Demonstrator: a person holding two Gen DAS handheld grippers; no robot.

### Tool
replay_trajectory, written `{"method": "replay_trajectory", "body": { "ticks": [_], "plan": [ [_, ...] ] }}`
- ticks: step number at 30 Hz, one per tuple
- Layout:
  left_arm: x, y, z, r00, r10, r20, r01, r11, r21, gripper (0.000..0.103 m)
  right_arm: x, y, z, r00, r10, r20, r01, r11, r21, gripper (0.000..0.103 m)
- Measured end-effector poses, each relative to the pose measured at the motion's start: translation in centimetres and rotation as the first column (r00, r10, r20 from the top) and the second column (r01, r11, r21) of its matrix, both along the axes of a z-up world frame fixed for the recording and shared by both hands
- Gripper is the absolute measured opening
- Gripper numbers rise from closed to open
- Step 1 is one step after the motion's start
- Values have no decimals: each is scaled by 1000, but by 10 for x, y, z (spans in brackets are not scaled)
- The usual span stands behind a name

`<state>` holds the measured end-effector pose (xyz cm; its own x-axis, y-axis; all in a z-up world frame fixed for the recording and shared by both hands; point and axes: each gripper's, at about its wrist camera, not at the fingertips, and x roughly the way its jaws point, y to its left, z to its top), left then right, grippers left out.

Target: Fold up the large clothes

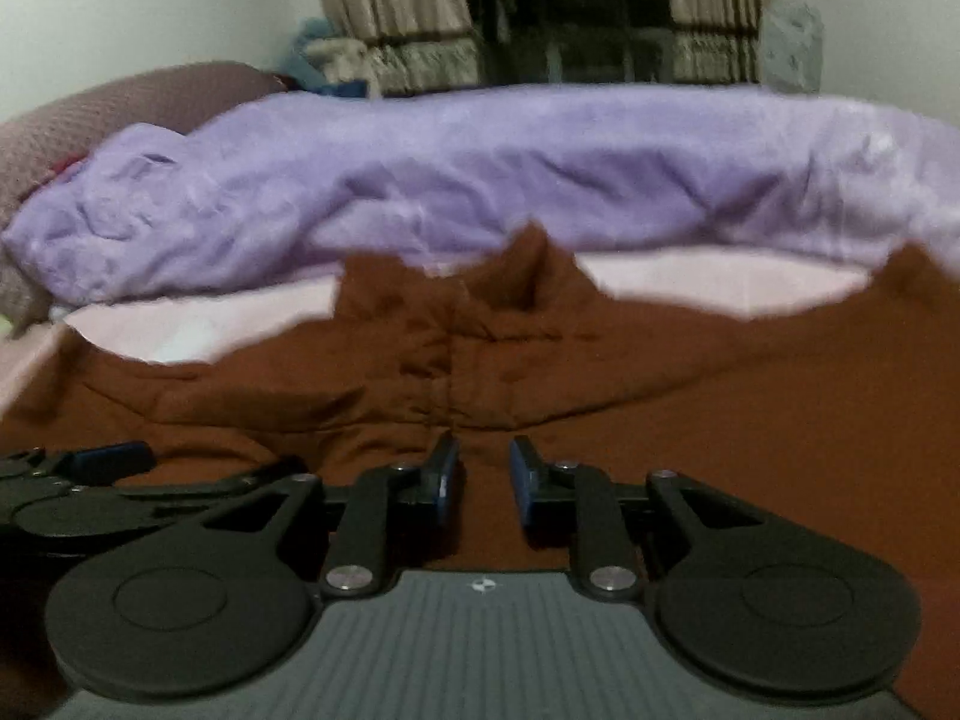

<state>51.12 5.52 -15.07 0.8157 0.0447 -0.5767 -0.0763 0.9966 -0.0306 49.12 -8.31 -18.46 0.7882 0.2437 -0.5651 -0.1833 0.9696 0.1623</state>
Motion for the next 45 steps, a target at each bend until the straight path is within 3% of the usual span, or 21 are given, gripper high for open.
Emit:
{"method": "replay_trajectory", "body": {
  "ticks": [3, 7, 14, 18, 23, 26, 28, 30, 33, 38, 41, 43, 45],
  "plan": [
    [3, -3, -4, 1000, 1, 9, -2, 1000, 10, 103, 6, -3, -15, 1000, -26, 8, 25, 999, 31, 21],
    [2, -2, -3, 1000, 6, 28, -7, 1000, 11, 103, 0, 5, -17, 999, -30, 40, 31, 999, -21, 21],
    [7, -4, 3, 1000, 16, 18, -16, 999, 27, 103, -5, 6, -16, 999, -32, 40, 33, 999, -18, 22],
    [-7, 10, 30, 1000, 22, 6, -22, 1000, 21, 103, -8, 3, 6, 1000, 8, 13, -7, 999, -41, 32],
    [-24, 51, 62, 993, 76, 94, -81, 995, 51, 103, -21, -25, 44, 994, -18, 108, 24, 998, -58, 36],
    [-24, 76, 60, 980, 136, 145, -146, 987, 64, 103, -11, -42, 44, 992, -55, 116, 66, 994, -89, 37],
    [-16, 90, 46, 974, 188, 126, -198, 977, 77, 103, 6, -52, 26, 993, -102, 60, 108, 988, -106, 38],
    [-4, 104, 20, 974, 222, 42, -225, 972, 76, 103, 22, -63, -3, 992, -128, -18, 125, 985, -118, 38],
    [5, 124, -10, 978, 202, -55, -207, 974, -94, 103, 19, -79, -15, 993, -122, -3, 122, 992, -12, 38],
    [8, 131, -9, 978, 194, -78, -203, 970, -135, 103, 20, -80, -17, 993, -118, 5, 118, 993, -12, 39],
    [11, 131, 5, 974, 197, -109, -209, 971, -116, 103, 16, -87, -7, 994, -107, -9, 107, 994, 21, 39],
    [1, 128, 24, 978, 197, -68, -202, 977, -74, 103, 9, -101, 8, 993, -121, 11, 120, 992, 25, 39],
    [-7, 128, 40, 978, 211, -1, -211, 977, -19, 103, 0, -117, 20, 978, -194, 75, 196, 980, -30, 38]
  ]
}}
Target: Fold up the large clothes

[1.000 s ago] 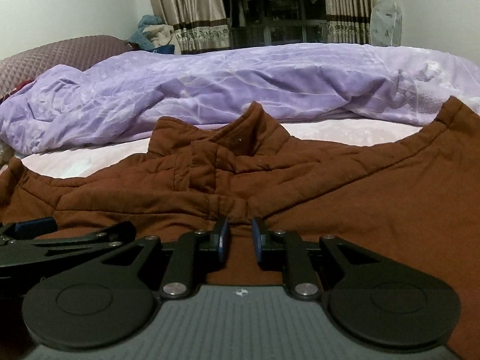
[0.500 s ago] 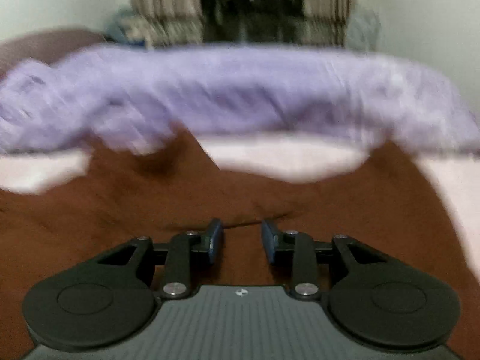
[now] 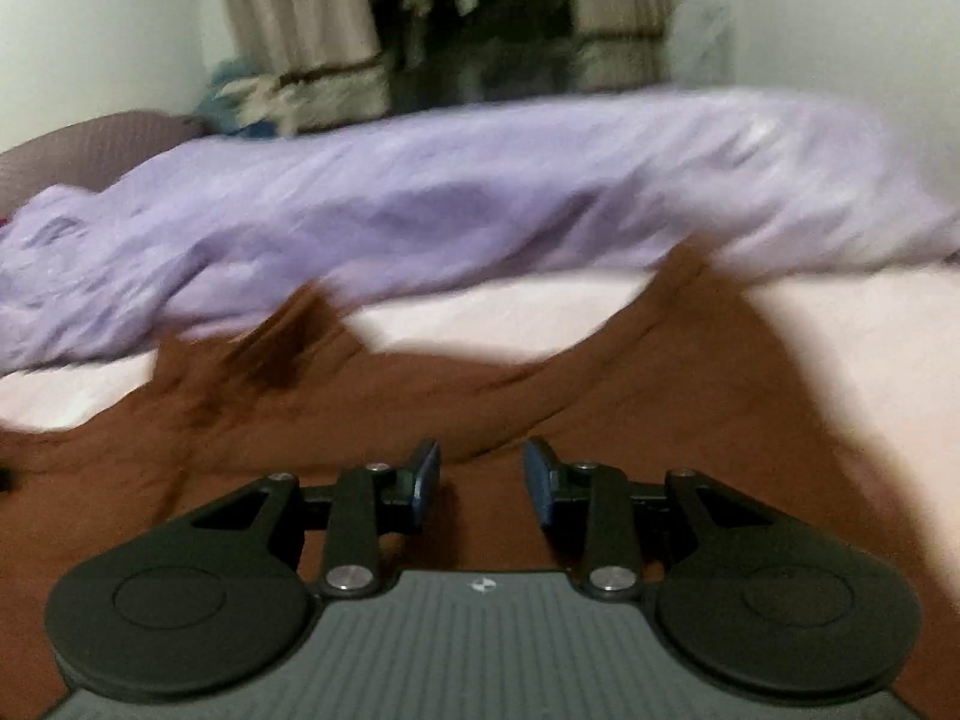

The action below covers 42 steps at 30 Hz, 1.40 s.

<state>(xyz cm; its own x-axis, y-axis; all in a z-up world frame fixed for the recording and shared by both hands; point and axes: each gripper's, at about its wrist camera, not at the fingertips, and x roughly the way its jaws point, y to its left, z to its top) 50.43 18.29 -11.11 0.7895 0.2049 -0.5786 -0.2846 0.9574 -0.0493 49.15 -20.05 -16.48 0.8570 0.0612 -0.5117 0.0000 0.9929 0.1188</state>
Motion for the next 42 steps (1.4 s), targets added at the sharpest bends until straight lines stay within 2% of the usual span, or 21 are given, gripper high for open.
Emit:
{"method": "replay_trajectory", "body": {
  "ticks": [2, 4, 6, 7, 9, 11, 13, 18, 20, 22, 25, 28, 30, 34, 37, 38, 39, 40, 42],
  "plan": [
    [0, 4, 10, 999, 19, 40, -22, 997, 71, 103, 0, -18, 7, 994, -99, 53, 103, 991, -83, 30],
    [10, 11, 6, 999, 50, 22, -53, 991, 126, 103, 9, -44, 6, 984, -170, 54, 176, 976, -128, 26],
    [25, 16, -14, 997, 57, -54, -49, 988, 143, 103, 22, -68, -5, 986, -163, -18, 161, 983, -91, 25],
    [32, 19, -29, 994, 52, -98, -40, 991, 127, 103, 28, -79, -15, 985, -162, -56, 158, 984, -79, 25],
    [32, 24, -44, 995, 58, -76, -54, 997, 63, 103, 34, -92, -36, 979, -191, -78, 187, 981, -54, 26],
    [30, 26, -42, 995, 73, -67, -69, 996, 63, 103, 34, -106, -43, 974, -205, -96, 209, 977, 43, 28],
    [30, 25, -46, 995, 71, -67, -66, 995, 72, 103, 34, -115, -45, 971, -214, -106, 223, 970, 92, 28],
    [29, 29, -42, 995, 69, -71, -67, 997, 27, 103, 34, -98, -42, 970, -219, -104, 220, 976, -10, 30],
    [24, 26, -30, 994, 76, -78, -72, 996, 49, 103, 29, -93, -34, 972, -215, -97, 211, 976, -49, 30],
    [16, 26, -13, 996, 78, -51, -74, 994, 85, 103, 21, -88, -21, 972, -220, -88, 213, 974, -82, 33],
    [-6, 20, 10, 998, 50, -28, -48, 996, 77, 103, 3, -85, 0, 978, -198, -59, 195, 979, -53, 39],
    [-31, 11, 26, 1000, 11, -15, -10, 998, 64, 103, -13, -77, 15, 987, -154, -54, 153, 988, -19, 40],
    [-47, 3, 31, 1000, -12, -3, 13, 998, 57, 103, -22, -66, 23, 991, -127, -42, 125, 991, -36, 42],
    [-62, -10, 21, 998, -54, -11, 55, 998, 30, 103, -30, -40, 23, 997, -68, -42, 64, 993, -99, 45],
    [-47, -12, -13, 990, -53, -128, 60, 997, 51, 103, -15, -32, 0, 988, -68, -135, 50, 990, -132, 47],
    [-41, -11, -29, 985, -78, -155, 83, 996, 23, 103, -11, -33, -8, 985, -67, -158, 48, 991, -123, 49],
    [-41, -6, -38, 985, -91, -145, 89, 996, -25, 103, -8, -35, -18, 984, -65, -167, 48, 993, -106, 49],
    [-44, 2, -43, 990, -79, -115, 68, 993, -100, 103, -8, -36, -23, 985, -73, -155, 58, 993, -101, 51],
    [-49, 14, -40, 992, -61, -114, 40, 983, -178, 103, -15, -33, -20, 989, -71, -128, 56, 991, -119, 54]
  ]
}}
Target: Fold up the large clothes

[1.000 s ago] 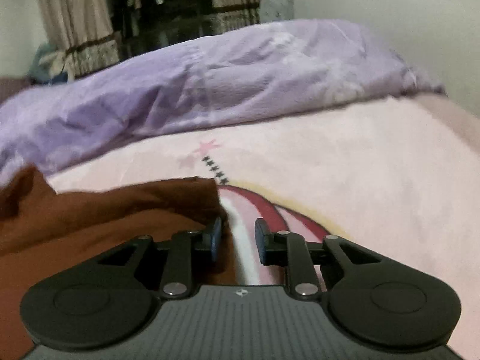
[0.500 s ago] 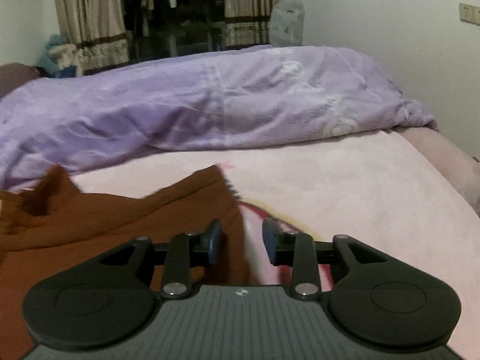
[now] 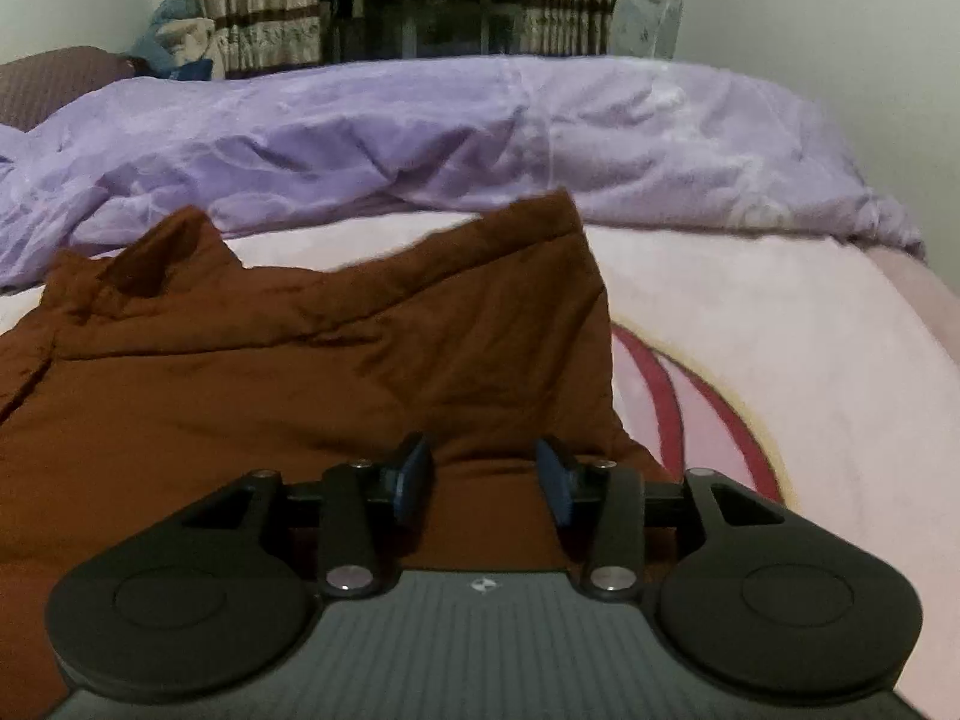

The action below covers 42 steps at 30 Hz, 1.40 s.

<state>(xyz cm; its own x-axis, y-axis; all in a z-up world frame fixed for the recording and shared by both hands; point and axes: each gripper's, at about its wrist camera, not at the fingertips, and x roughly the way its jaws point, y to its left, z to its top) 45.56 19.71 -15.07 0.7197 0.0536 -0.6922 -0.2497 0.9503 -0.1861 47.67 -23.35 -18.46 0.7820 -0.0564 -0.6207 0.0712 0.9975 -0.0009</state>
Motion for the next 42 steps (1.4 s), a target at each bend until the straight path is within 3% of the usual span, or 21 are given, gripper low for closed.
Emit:
{"method": "replay_trajectory", "body": {
  "ticks": [2, 5, 6, 8, 11, 14, 18, 25, 27, 29, 32, 35, 42],
  "plan": [
    [-6, 3, 8, 1000, 8, -5, -8, 1000, 14, 103, -12, 4, 11, 999, 29, 29, -28, 999, -34, 67],
    [-19, -5, 21, 1000, -19, 13, 16, 989, 148, 103, -32, 5, 26, 995, 36, 95, -25, 993, -114, 82],
    [-23, -5, 24, 1000, -17, -2, 17, 986, 165, 103, -40, 3, 29, 993, 15, 119, 4, 988, -156, 92],
    [-36, 2, 32, 1000, 4, 7, -5, 989, 151, 103, -52, -6, 32, 989, -16, 145, 48, 974, -221, 97],
    [-51, 13, 42, 999, 34, 3, -34, 986, 165, 103, -64, -27, 26, 994, -16, 106, 42, 966, -254, 98],
    [-66, 20, 39, 999, 36, -19, -33, 988, 154, 103, -70, -47, 18, 998, -19, 51, 29, 976, -217, 98],
    [-67, 14, 16, 989, -134, -66, 135, 990, 26, 103, -72, -66, 13, 999, -29, 38, 33, 993, -113, 98],
    [-42, -10, 5, 971, -226, -78, 225, 974, -26, 103, -67, -84, -10, 999, -45, -17, 45, 999, 7, 103],
    [-42, -8, -1, 974, -218, -67, 215, 976, -43, 103, -62, -85, -15, 997, -69, -27, 69, 998, -8, 103],
    [-47, -3, -3, 980, -198, -28, 196, 978, -66, 103, -59, -91, -19, 997, -71, -41, 73, 995, 62, 103],
    [-57, 0, 5, 984, -173, -50, 171, 984, -43, 103, -61, -103, -25, 995, -93, -37, 98, 979, 181, 103],
    [-72, 11, 19, 994, -100, -35, 101, 995, 22, 103, -65, -104, -26, 997, -79, -20, 81, 980, 179, 103],
    [-94, 18, 32, 999, -46, 0, 45, 987, 155, 103, -65, -103, -26, 995, -96, -9, 96, 979, 180, 103]
  ]
}}
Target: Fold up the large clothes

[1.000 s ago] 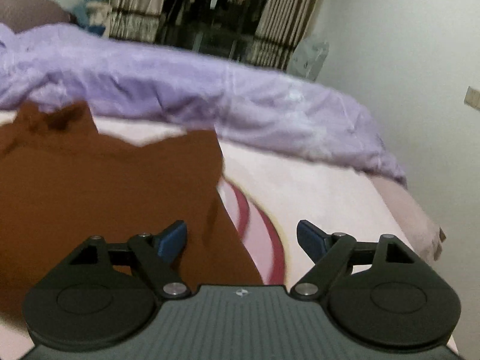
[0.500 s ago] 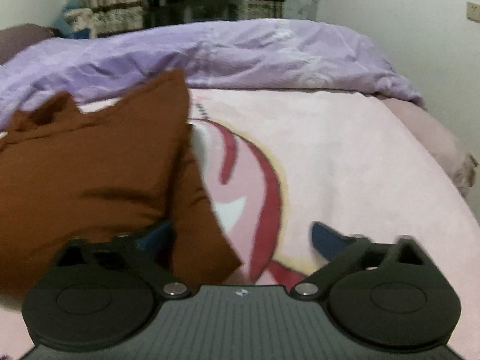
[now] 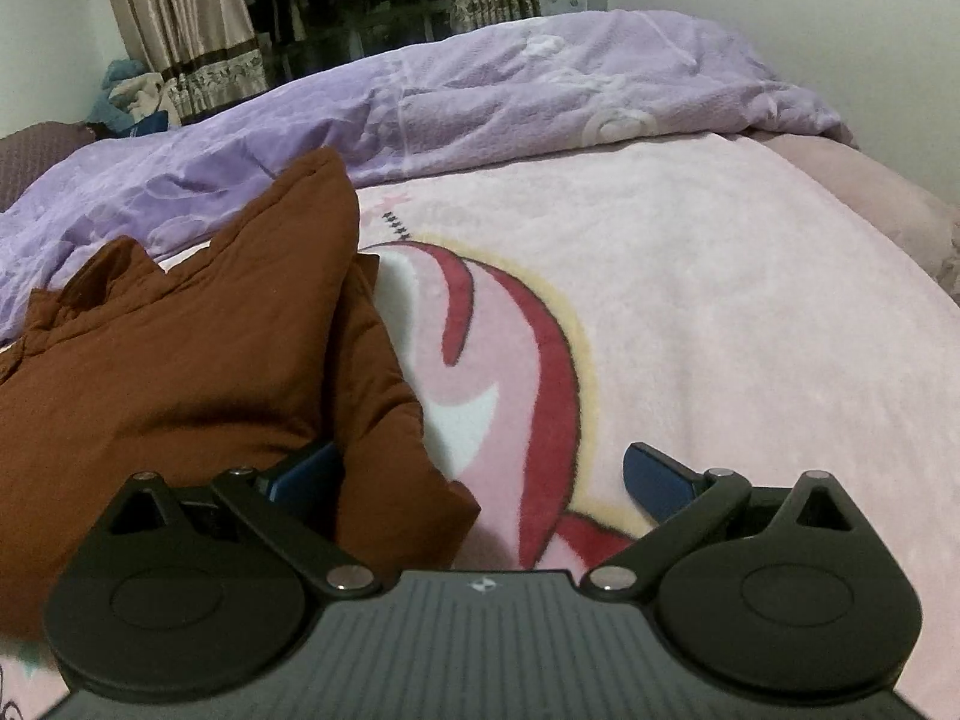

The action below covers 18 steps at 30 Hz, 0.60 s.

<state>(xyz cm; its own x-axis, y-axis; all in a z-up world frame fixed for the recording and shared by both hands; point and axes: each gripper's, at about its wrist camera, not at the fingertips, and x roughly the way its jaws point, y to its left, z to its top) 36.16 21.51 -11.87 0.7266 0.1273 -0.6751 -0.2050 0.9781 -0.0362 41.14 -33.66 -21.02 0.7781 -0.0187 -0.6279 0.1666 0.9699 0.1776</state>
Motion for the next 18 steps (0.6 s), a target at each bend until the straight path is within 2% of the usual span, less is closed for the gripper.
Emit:
{"method": "replay_trajectory", "body": {
  "ticks": [3, 4, 5, 7, 8, 10, 11, 12, 13, 14, 15, 17, 18],
  "plan": [
    [7, -4, -7, 1000, -10, -24, 10, 1000, -11, 103, 0, -1, 0, 1000, -1, 1, 1, 1000, 4, 103],
    [13, -7, -14, 998, -31, -46, 29, 999, -38, 103, 0, 0, 0, 1000, -2, 1, 2, 1000, 2, 103],
    [20, -9, -20, 996, -69, -63, 63, 994, -86, 103, 0, 0, 0, 1000, 0, 2, 0, 1000, 1, 103],
    [28, -8, -35, 988, -132, -76, 113, 969, -221, 103, 1, -1, -2, 1000, 5, 7, -5, 1000, 8, 103],
    [27, -11, -35, 991, -123, -45, 111, 972, -205, 103, 1, -1, -3, 1000, 9, 12, -10, 1000, 12, 103],
    [30, -19, -35, 989, -146, -34, 136, 970, -203, 103, 2, 0, -5, 1000, 12, 25, -12, 1000, 6, 103],
    [31, -22, -34, 989, -149, -24, 141, 970, -199, 101, 3, 4, -3, 999, 19, 27, -19, 1000, 1, 87],
    [31, -25, -33, 987, -157, -12, 152, 970, -191, 81, 1, 8, 0, 998, 46, 40, -47, 999, 6, 38],
    [30, -24, -31, 985, -173, 5, 171, 965, -200, 69, -1, 13, 4, 993, 99, 57, -101, 994, 39, 19],
    [28, -23, -29, 983, -181, 19, 180, 958, -225, 51, -1, 19, 8, 991, 123, 57, -125, 991, 39, 18],
    [27, -21, -27, 983, -182, 29, 184, 953, -241, 46, -1, 33, 13, 993, 108, 40, -107, 993, -41, 17],
    [25, -18, -22, 981, -190, 43, 195, 953, -234, 43, 0, 57, 19, 996, 94, 4, -92, 980, -175, 15],
    [23, -15, -17, 980, -190, 58, 198, 953, -231, 43, -1, 64, 23, 996, 85, -8, -84, 975, -207, 14]
  ]
}}
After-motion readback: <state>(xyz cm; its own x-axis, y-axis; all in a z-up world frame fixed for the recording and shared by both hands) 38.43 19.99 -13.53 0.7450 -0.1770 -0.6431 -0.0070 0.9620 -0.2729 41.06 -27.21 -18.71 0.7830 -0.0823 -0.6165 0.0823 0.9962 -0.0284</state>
